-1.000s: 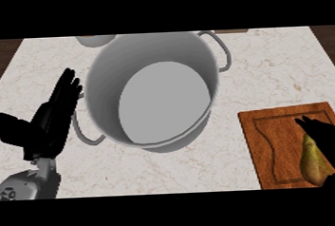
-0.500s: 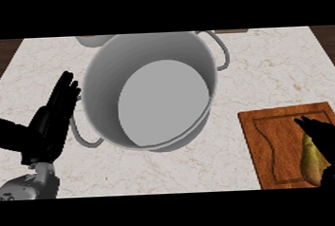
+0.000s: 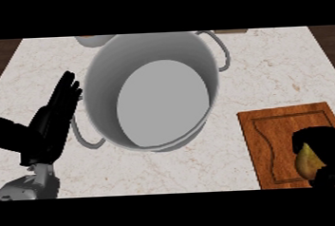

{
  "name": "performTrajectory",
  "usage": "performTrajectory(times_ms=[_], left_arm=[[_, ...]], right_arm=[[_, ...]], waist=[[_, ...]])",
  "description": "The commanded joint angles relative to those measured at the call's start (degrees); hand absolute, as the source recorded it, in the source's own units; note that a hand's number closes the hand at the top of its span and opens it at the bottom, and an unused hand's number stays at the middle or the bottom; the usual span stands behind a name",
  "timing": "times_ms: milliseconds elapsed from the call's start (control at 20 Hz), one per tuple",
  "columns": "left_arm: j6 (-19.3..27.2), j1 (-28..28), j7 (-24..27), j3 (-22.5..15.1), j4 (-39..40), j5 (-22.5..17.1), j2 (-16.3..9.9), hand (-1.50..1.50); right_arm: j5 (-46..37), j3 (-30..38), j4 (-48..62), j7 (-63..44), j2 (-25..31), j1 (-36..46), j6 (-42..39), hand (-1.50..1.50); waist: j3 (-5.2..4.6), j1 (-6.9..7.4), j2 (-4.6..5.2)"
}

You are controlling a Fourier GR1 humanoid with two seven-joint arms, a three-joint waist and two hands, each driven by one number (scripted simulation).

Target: Pick the pear from the cutting board and place it in the pot

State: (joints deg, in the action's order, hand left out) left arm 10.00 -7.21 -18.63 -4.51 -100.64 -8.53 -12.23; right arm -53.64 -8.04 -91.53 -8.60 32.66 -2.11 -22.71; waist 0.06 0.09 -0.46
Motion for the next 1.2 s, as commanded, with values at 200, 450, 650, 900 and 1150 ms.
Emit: performTrajectory(times_ms=[200, 450, 650, 900, 1150], left_arm=[[-2.4, 0.0, 2.3, 0.6, 5.8, 0.3, 2.6, 0.00], [-1.1, 1.7, 2.9, -2.1, 4.1, 2.2, 4.4, 0.00], [-1.4, -2.9, -2.1, 1.2, 4.6, 0.8, 2.1, 0.00], [-1.3, 1.1, 2.1, -0.7, 4.1, 2.4, 4.4, 0.00], [-3.2, 0.1, -3.1, 2.3, 1.3, 0.0, 1.2, 0.00]], right_arm=[[-1.6, 2.1, -1.4, 2.7, -2.1, -1.2, 1.3, 1.50], [-5.1, -9.2, -11.0, -17.8, -19.8, 5.6, -3.6, 1.50], [-11.0, -12.1, -14.7, -25.6, -24.5, 9.2, -2.3, 1.50], [-15.6, -13.6, -21.8, -25.7, -23.9, 9.0, 2.6, 1.50], [-12.6, -13.5, -35.9, -27.7, -25.3, 11.8, -4.0, 1.50]], waist=[[-0.07, -0.26, 0.46], [-0.16, 0.53, 0.50], [-0.11, -0.09, 0.43], [-0.08, -0.33, 0.36], [-0.08, -0.29, 0.19]])
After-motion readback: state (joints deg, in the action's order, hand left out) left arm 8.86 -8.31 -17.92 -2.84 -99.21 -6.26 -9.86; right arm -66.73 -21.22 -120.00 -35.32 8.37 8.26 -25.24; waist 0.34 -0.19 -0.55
